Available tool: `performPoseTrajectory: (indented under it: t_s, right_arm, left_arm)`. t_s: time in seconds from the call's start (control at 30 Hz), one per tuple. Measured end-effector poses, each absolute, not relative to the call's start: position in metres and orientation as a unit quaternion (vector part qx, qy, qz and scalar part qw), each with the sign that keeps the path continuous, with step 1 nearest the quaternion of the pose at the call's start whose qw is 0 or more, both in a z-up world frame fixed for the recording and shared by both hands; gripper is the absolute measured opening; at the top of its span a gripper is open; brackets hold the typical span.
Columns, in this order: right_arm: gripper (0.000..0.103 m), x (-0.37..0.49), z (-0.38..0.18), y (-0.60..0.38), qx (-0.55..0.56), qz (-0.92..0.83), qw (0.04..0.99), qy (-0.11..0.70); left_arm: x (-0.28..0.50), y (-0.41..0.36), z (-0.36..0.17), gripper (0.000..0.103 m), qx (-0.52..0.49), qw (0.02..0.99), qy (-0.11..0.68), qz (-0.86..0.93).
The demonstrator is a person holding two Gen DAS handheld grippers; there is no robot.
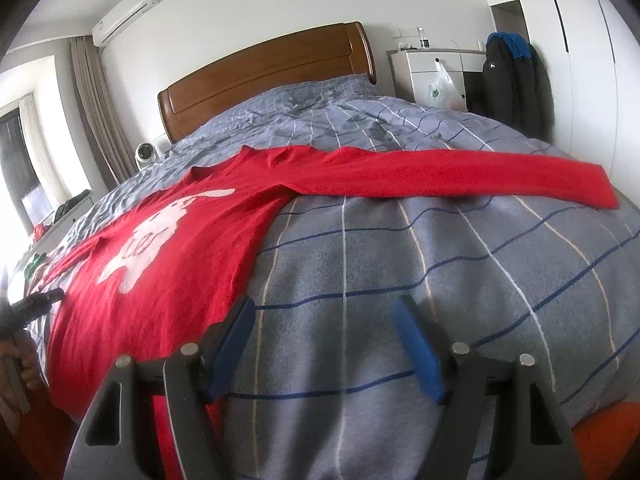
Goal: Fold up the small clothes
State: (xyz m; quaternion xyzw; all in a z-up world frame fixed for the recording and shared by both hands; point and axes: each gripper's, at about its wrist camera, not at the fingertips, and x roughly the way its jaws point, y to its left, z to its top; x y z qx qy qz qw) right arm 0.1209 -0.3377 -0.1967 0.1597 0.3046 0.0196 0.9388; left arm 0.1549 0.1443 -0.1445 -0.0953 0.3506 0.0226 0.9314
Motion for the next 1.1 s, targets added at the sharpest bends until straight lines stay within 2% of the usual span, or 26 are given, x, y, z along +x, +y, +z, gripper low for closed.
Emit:
performPoseTrajectory:
  t_s: [1.1]
  right_arm:
    - [0.072,0.1214,-0.1968,-0.3368,0.159,0.020,0.939,0.305]
  left_arm:
    - [0.1558,0.1423,-0.1466,0.102,-0.087,0.931,0.354,0.031]
